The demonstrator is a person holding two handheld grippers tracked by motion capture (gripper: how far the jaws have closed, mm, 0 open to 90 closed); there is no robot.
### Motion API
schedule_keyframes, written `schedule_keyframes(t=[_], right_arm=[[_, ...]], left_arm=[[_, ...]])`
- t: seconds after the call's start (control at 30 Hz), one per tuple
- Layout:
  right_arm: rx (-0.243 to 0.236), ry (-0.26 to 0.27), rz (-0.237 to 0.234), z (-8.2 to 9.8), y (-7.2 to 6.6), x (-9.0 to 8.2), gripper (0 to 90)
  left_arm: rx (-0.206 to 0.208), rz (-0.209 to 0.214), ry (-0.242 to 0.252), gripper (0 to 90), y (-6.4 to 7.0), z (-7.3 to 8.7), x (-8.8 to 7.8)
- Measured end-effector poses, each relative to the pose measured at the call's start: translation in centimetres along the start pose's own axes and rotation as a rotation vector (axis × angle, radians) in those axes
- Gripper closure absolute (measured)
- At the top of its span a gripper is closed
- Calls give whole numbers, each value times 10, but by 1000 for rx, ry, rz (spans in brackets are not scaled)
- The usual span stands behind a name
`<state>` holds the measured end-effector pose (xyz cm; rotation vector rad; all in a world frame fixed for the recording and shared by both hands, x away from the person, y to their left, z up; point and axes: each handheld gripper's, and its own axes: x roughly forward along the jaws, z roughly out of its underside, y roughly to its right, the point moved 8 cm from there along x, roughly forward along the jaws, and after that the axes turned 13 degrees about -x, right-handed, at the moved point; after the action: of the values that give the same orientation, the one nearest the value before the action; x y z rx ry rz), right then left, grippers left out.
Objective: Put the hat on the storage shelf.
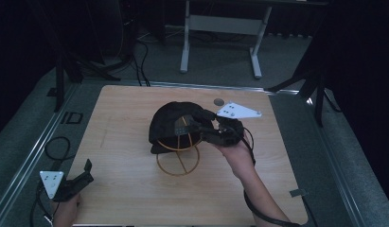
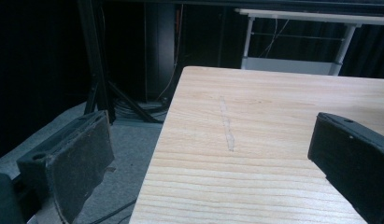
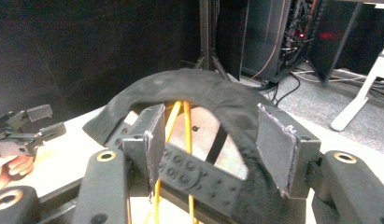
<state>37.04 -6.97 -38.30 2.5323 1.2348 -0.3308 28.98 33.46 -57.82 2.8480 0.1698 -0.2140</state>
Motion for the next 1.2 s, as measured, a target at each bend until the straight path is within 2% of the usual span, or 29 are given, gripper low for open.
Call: schedule_keyframes(t=[0.2,0.4,0.67,0.77,0.97,1.1,1.13,1.17,1.2], right_arm=[[3,3,15,-1,6,-5,423],[0,-10,31,5,12,-7,388],[3,-16,59,17,25,-15,233],[-4,-10,64,26,31,-21,154],[10,-7,90,39,42,-30,140],[9,-35,117,58,55,-39,137],[9,-35,117,58,55,-39,137],[10,-51,133,68,61,-44,137],[10,-51,133,68,61,-44,137]], left_arm=[[3,0,0,6,0,0,0],[2,-1,1,6,0,0,0],[2,0,2,6,0,0,0],[2,0,3,6,0,0,0],[4,0,2,6,0,0,0],[4,0,3,6,0,0,0],[4,0,3,6,0,0,0],[5,1,2,6,0,0,0],[5,1,2,6,0,0,0]])
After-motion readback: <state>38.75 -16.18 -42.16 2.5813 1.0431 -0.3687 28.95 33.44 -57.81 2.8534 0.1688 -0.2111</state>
